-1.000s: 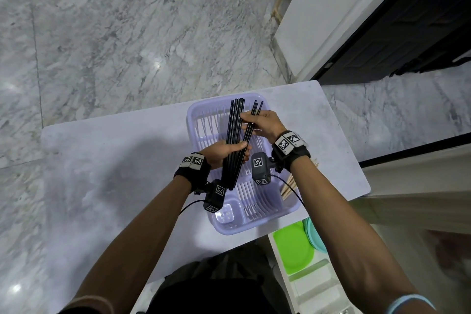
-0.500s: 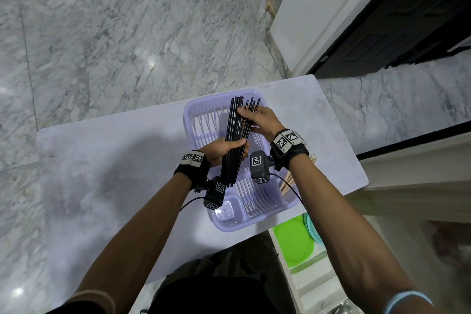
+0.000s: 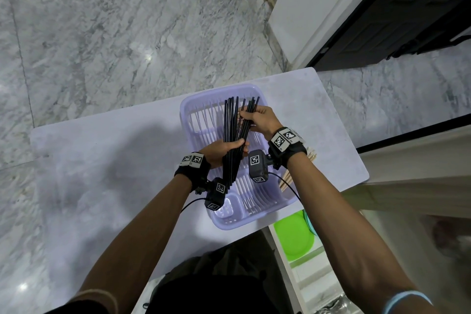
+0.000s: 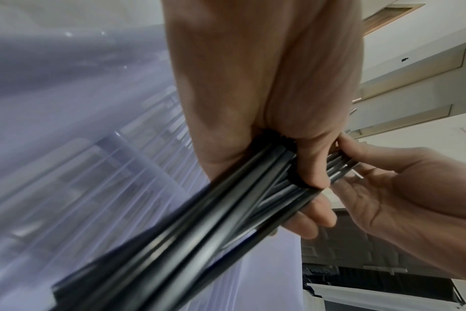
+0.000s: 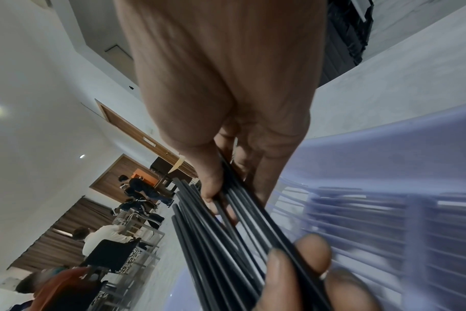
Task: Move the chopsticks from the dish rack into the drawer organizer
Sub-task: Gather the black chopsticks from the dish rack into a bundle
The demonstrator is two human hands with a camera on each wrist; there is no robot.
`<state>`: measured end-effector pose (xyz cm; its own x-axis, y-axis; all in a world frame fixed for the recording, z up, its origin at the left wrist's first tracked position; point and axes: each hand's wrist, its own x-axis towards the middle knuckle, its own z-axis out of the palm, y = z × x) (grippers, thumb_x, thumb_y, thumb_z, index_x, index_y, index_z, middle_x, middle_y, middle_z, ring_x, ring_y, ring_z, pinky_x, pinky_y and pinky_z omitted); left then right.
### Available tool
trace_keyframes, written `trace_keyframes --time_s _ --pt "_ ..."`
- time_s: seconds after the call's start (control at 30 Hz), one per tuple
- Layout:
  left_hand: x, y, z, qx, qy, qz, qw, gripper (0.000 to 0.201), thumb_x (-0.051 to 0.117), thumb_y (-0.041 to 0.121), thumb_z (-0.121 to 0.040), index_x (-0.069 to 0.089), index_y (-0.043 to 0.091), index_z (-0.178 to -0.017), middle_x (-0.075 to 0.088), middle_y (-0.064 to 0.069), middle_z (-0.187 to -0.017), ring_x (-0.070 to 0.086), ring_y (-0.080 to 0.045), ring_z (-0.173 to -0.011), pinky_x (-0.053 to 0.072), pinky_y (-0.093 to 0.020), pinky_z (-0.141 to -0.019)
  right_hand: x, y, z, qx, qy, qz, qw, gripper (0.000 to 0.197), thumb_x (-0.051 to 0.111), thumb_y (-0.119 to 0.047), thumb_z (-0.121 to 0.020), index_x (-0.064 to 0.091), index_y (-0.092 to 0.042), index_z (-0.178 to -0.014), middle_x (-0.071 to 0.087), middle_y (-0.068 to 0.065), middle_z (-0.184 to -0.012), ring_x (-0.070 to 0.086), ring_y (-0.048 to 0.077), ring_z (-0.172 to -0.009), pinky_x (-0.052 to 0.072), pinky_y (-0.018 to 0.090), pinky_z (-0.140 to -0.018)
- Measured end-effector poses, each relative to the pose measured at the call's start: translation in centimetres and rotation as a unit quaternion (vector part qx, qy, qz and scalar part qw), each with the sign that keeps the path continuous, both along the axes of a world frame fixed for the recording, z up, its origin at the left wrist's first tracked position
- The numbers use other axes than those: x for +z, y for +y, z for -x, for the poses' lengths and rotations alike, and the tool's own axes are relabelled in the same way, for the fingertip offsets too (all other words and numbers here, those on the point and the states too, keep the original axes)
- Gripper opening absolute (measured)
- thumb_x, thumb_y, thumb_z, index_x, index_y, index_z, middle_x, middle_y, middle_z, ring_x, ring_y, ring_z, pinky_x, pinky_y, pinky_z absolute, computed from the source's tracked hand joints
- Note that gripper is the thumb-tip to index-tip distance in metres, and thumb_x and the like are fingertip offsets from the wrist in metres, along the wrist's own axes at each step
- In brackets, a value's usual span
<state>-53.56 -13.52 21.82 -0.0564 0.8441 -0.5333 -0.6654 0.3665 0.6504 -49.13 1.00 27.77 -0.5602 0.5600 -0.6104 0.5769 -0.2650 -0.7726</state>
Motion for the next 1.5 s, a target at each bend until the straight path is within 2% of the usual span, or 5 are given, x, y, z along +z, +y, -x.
trace_keyframes --time_s 0.47,0.73,1.13,1.33,1.5 --pt "-0.3 0.0 -0.7 -0.024 -0.01 0.022 0.999 0.036 0.042 0.021 -0.103 0.05 0.0 -0.131 0.071 0.007 -0.075 0.068 -0.005 -0.071 0.053 -0.018 -0.065 -0.2 0.5 -0.8 0.002 0.014 0.009 1.0 0.01 0.069 0.0 -0.086 0.067 -0.007 -0.079 0.068 -0.004 -0.057 0.066 0.008 -0.053 0.054 0.02 -0.053" --pt "-1.2 -0.3 -0.6 -0.027 -0.023 0.015 0.999 0.042 0.042 0.023 -0.103 0.047 0.004 -0.14 0.064 -0.008 -0.119 0.07 -0.006 -0.089 0.052 -0.018 -0.076 -0.4 0.3 -1.2 -0.006 -0.003 0.022 1.0 0.014 0.066 -0.007 -0.089 0.062 -0.016 -0.079 0.063 0.003 -0.075 0.061 0.014 -0.064 0.051 0.021 -0.056" --pt "-2.2 -0.1 -0.7 -0.023 -0.029 -0.002 0.999 0.02 0.049 0.02 -0.101 0.059 0.006 -0.112 0.062 -0.002 -0.09 0.063 -0.014 -0.085 0.052 -0.02 -0.073 -0.4 0.8 -1.7 -0.02 0.021 -0.002 1.0 0.014 0.076 -0.005 -0.08 0.064 -0.01 -0.077 0.065 0.007 -0.071 0.065 0.011 -0.056 0.054 0.023 -0.057" --pt "-2.7 -0.2 -0.8 -0.002 0.0 -0.003 1.0 0.017 0.052 0.019 -0.1 0.063 0.008 -0.105 0.066 0.0 -0.082 0.065 -0.012 -0.077 0.052 -0.02 -0.066 -0.4 0.5 -1.4 -0.03 0.005 0.011 0.999 0.012 0.074 -0.01 -0.081 0.066 -0.016 -0.077 0.068 0.006 -0.078 0.065 0.017 -0.067 0.054 0.033 -0.077" --pt "-3.4 -0.4 -0.8 -0.014 0.013 -0.016 1.0 0.016 0.05 0.017 -0.1 0.064 0.009 -0.101 0.065 -0.005 -0.087 0.065 -0.014 -0.079 0.051 -0.024 -0.072 0.6 1.3 -0.8 -0.056 0.02 -0.003 0.998 0.008 0.075 -0.014 -0.081 0.068 -0.019 -0.081 0.066 0.003 -0.077 0.063 0.015 -0.068 0.051 0.026 -0.067"
